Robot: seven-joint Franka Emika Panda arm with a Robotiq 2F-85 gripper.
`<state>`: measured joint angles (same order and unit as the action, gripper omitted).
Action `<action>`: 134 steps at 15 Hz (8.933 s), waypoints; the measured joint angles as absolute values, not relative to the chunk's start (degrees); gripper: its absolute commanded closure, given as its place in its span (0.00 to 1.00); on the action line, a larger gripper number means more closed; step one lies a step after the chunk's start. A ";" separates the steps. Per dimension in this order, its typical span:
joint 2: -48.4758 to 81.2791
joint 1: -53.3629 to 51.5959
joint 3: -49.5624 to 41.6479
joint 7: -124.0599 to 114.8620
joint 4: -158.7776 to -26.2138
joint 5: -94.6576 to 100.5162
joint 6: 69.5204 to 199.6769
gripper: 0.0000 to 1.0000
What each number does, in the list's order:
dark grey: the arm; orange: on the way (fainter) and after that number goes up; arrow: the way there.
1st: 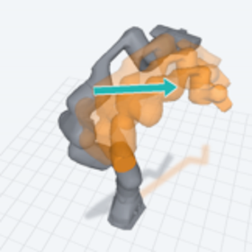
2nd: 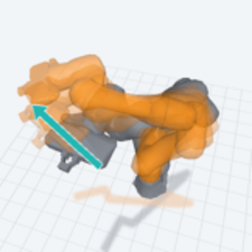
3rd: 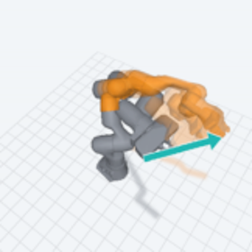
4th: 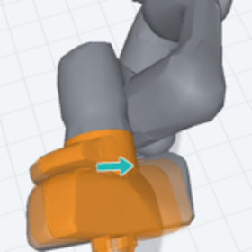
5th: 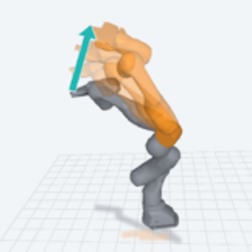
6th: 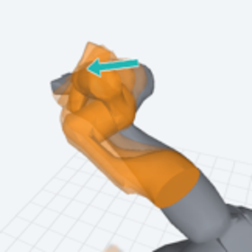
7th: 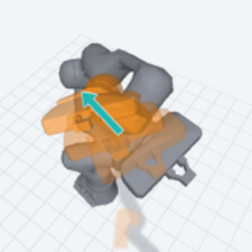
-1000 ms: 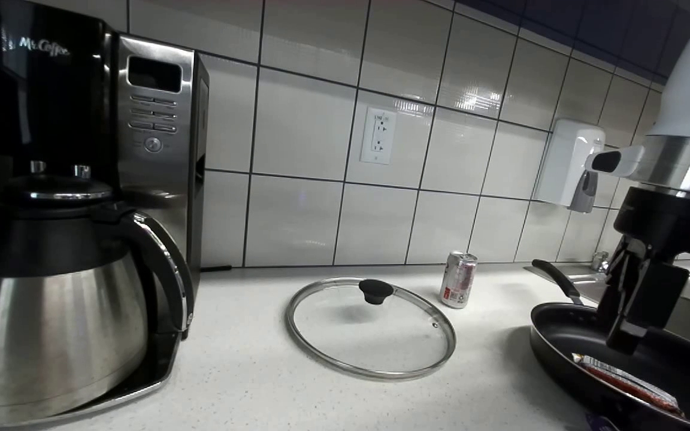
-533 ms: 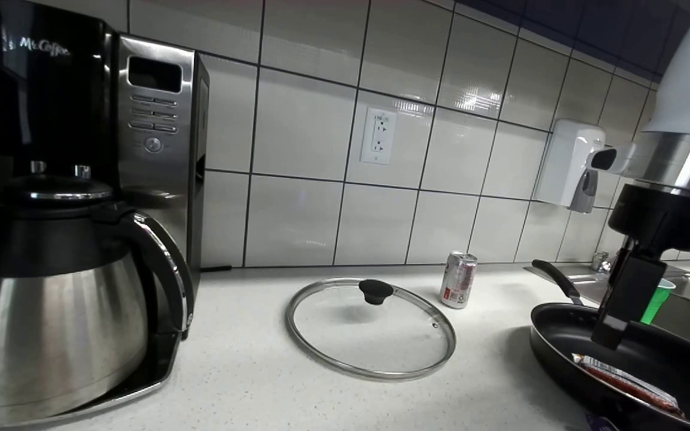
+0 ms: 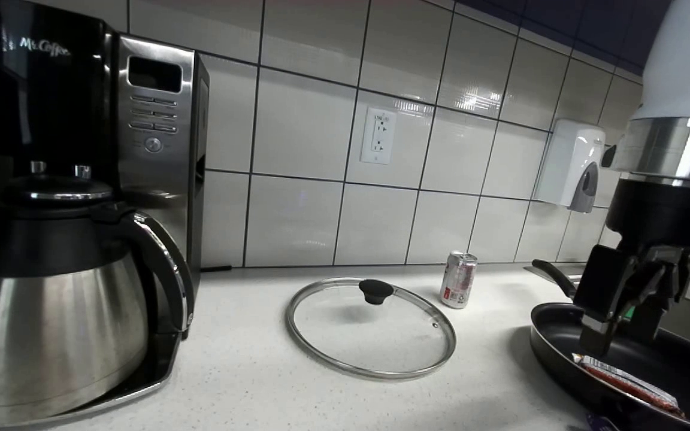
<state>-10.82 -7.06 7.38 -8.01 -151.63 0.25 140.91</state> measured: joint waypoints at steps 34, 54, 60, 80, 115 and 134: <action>-8.04 -8.19 10.25 -33.49 -158.89 -8.42 145.43 0.00; 3.75 -7.05 6.68 -28.18 -158.88 3.14 163.03 0.00; 4.08 -7.50 4.57 -28.60 -158.83 4.60 163.27 0.42; 1.07 -9.81 6.29 -28.48 -158.68 1.58 164.84 0.95; -11.16 1.37 1.37 -25.03 -151.17 1.92 151.04 1.00; -8.12 9.98 -7.56 -14.20 -149.76 4.09 149.86 0.66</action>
<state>-8.12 9.98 -7.56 -14.20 -149.76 4.09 149.86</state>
